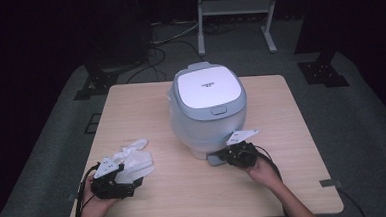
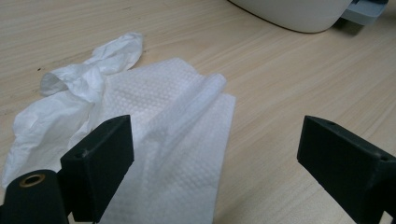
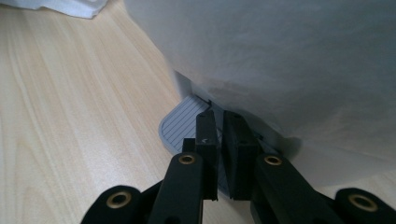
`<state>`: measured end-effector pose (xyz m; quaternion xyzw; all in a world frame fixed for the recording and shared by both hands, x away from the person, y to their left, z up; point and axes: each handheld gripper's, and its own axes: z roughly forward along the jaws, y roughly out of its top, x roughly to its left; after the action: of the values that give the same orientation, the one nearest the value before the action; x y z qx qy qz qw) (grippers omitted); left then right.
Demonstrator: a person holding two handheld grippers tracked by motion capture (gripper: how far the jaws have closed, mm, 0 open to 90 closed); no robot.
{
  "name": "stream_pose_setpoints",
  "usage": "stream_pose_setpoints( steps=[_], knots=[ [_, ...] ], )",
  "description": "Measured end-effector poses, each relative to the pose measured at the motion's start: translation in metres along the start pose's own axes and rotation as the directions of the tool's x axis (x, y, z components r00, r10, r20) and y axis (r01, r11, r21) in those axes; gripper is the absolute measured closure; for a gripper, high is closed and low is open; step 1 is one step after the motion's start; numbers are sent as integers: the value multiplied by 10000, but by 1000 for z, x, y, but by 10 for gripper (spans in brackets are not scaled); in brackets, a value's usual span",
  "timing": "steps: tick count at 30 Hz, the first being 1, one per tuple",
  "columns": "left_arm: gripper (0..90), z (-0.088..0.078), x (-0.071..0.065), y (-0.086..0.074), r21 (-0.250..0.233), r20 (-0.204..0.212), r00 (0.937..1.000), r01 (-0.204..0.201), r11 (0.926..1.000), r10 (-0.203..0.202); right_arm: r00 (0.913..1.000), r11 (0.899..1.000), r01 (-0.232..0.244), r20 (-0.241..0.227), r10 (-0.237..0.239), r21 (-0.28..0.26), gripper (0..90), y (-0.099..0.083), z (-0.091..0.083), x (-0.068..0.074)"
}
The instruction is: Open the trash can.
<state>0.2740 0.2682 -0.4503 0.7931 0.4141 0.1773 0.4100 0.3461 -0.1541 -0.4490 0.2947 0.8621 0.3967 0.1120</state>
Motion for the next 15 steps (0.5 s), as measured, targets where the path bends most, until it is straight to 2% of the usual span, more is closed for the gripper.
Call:
stream_pose_setpoints(
  steps=[5, 7, 13, 15],
  knots=[
    [101, 0, 0, 0, 20, -39, 10000, 6, 10000, -6, 10000, 9999, -82, 41, 82, -129, 803, 0, 4, -1],
    [101, 0, 0, 0, 40, -24, 10000, -22, 10000, 23, 9991, 9998, 194, 372, -190, -100, 806, 0, 4, 2],
    [101, 2, -3, 0, 207, -38, 9998, -206, 9996, 206, 9982, 9998, 127, 588, -117, -171, 778, -2, 5, 4],
    [101, 2, -2, -1, 224, -7, 9998, -209, 9995, 210, 9972, 9994, 246, 705, -229, -238, 787, -5, 5, 5]
  ],
)
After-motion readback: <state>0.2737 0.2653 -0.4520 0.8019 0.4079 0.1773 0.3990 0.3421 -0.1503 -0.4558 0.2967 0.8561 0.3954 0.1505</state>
